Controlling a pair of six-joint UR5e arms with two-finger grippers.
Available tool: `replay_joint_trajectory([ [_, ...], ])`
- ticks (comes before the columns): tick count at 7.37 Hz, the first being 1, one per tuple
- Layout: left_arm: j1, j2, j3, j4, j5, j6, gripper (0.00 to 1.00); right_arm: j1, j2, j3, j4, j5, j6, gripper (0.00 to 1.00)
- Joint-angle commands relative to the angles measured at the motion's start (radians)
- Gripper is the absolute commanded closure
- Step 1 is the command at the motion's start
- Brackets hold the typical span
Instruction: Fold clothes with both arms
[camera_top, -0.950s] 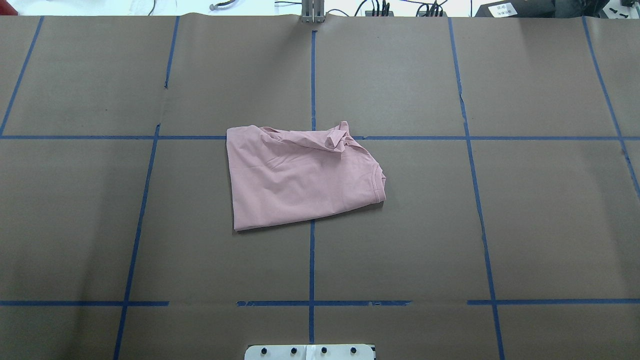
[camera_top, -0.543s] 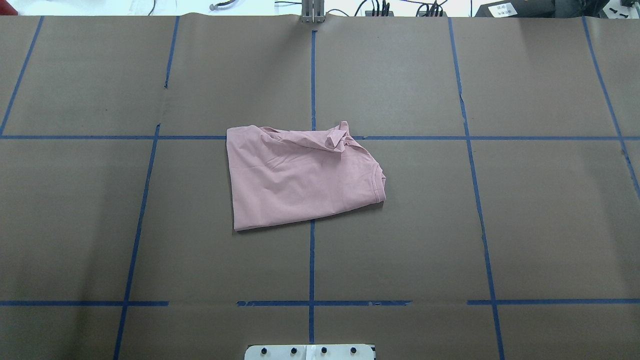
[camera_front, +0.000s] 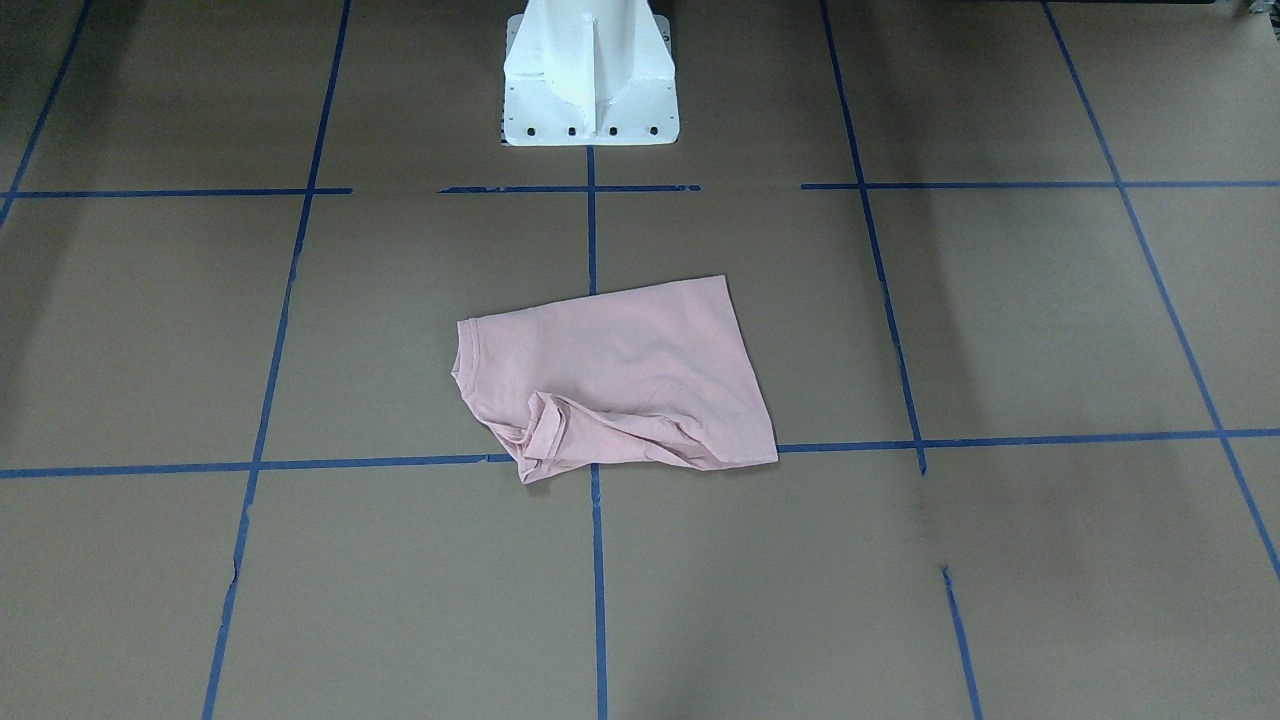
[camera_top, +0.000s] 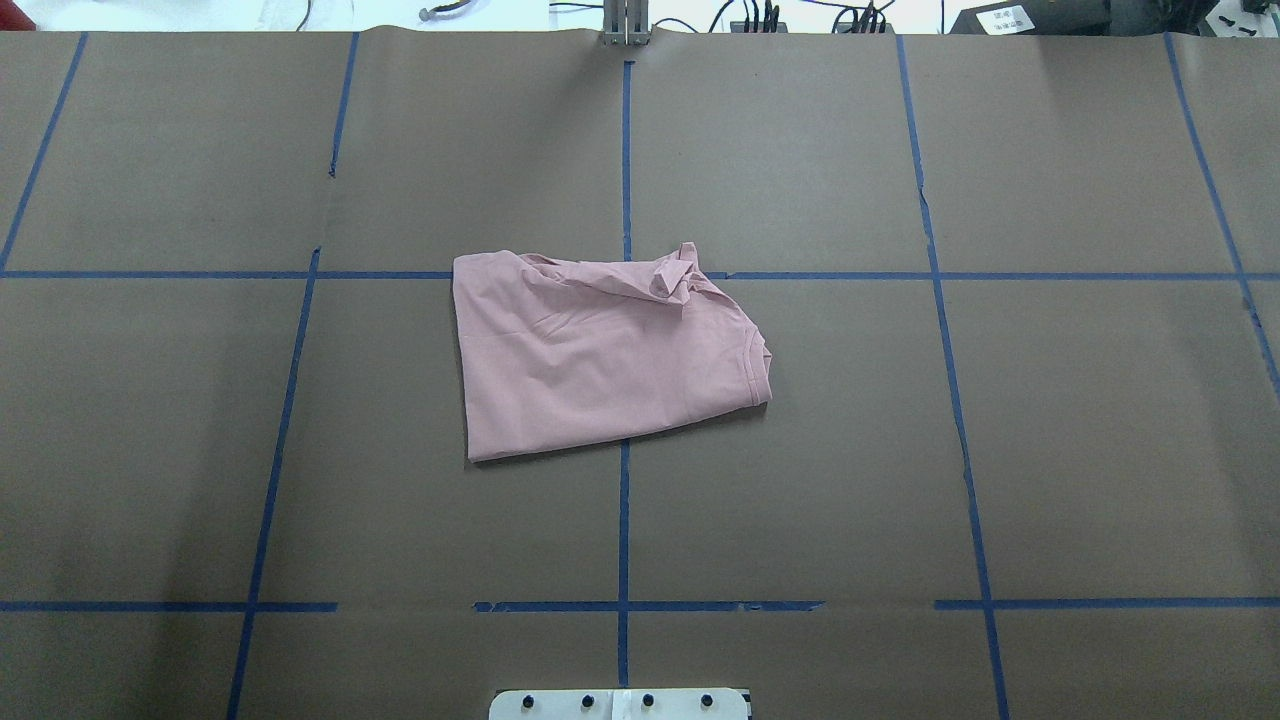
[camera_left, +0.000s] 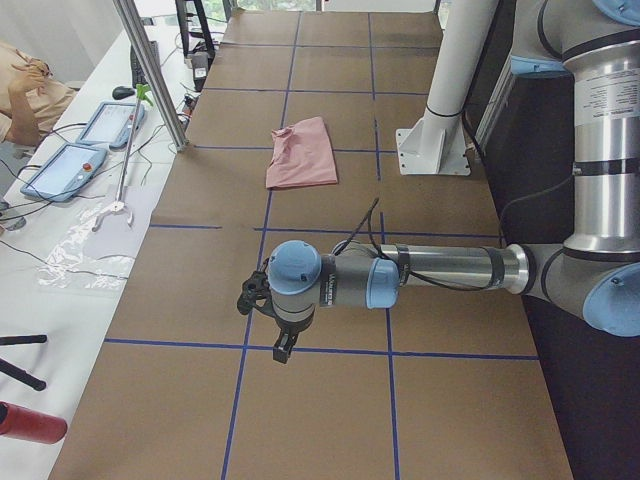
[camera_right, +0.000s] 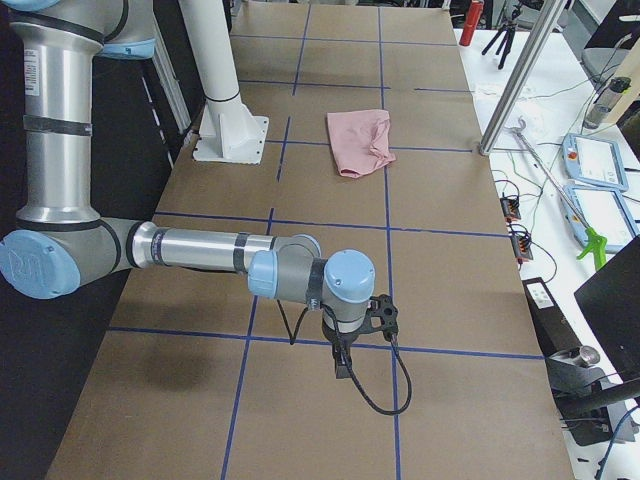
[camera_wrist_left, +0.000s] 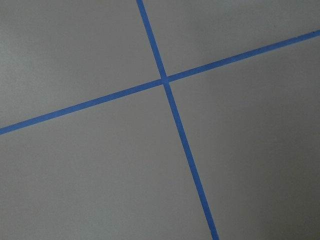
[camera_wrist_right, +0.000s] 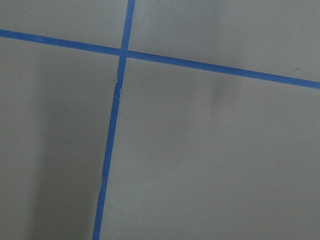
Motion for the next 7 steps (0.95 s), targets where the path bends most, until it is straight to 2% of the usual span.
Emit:
replay_joint_trajectory([
  [1, 0.001, 0.001, -0.004, -0.009, 0.004, 0.0, 0.0, 0.0, 0.0, 0.001, 0.0, 0.002, 0.002, 0.0],
  [7, 0.001, 0.008, -0.001, -0.007, 0.006, -0.002, 0.0, -0.003, 0.0, -0.001, 0.0, 0.002, 0.002, 0.0],
])
